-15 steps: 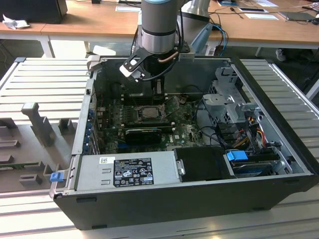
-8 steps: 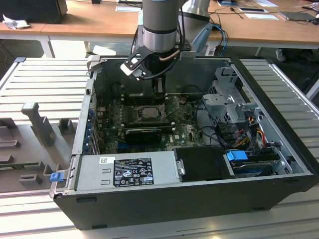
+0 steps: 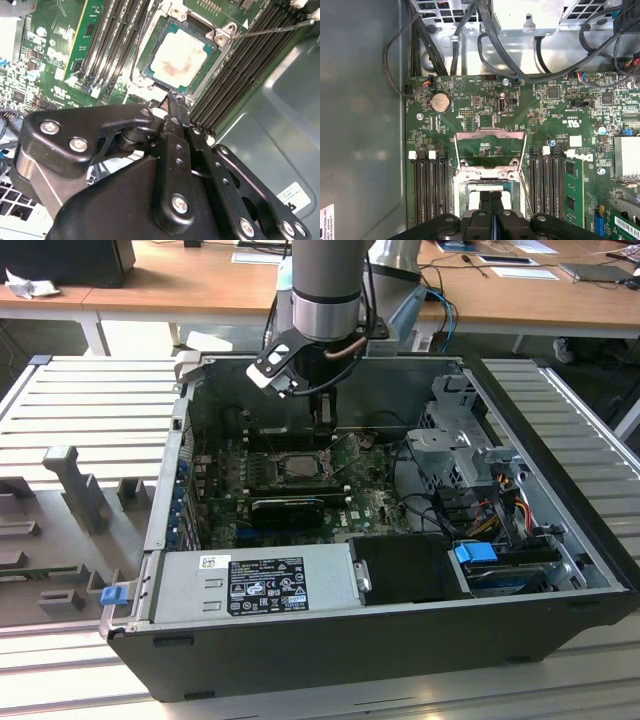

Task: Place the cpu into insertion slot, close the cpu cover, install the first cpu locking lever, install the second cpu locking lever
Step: 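Close the cpu cover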

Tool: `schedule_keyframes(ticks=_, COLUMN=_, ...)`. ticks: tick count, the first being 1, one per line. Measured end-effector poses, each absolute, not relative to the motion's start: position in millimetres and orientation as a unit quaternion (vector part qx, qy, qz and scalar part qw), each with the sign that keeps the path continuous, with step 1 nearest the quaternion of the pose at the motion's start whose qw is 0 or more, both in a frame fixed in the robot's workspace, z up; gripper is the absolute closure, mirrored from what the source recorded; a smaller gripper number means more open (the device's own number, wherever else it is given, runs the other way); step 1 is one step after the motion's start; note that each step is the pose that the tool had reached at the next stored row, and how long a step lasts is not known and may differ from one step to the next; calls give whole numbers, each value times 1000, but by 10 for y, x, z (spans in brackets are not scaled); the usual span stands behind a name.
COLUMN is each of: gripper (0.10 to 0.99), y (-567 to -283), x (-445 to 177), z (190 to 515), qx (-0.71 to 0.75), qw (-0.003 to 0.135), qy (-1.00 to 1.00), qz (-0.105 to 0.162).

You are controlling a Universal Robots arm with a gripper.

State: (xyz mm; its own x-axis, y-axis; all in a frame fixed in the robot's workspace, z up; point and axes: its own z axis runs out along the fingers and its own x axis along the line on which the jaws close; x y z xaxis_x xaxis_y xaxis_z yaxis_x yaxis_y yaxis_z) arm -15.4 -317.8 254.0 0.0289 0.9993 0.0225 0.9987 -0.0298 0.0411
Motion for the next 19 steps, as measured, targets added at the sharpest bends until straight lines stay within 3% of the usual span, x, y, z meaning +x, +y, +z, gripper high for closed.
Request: schedule_keyframes(ticks=19, gripper=980, y=-3177, x=-92, z=2825, qx=717, qw=7, qy=696, qz=23)
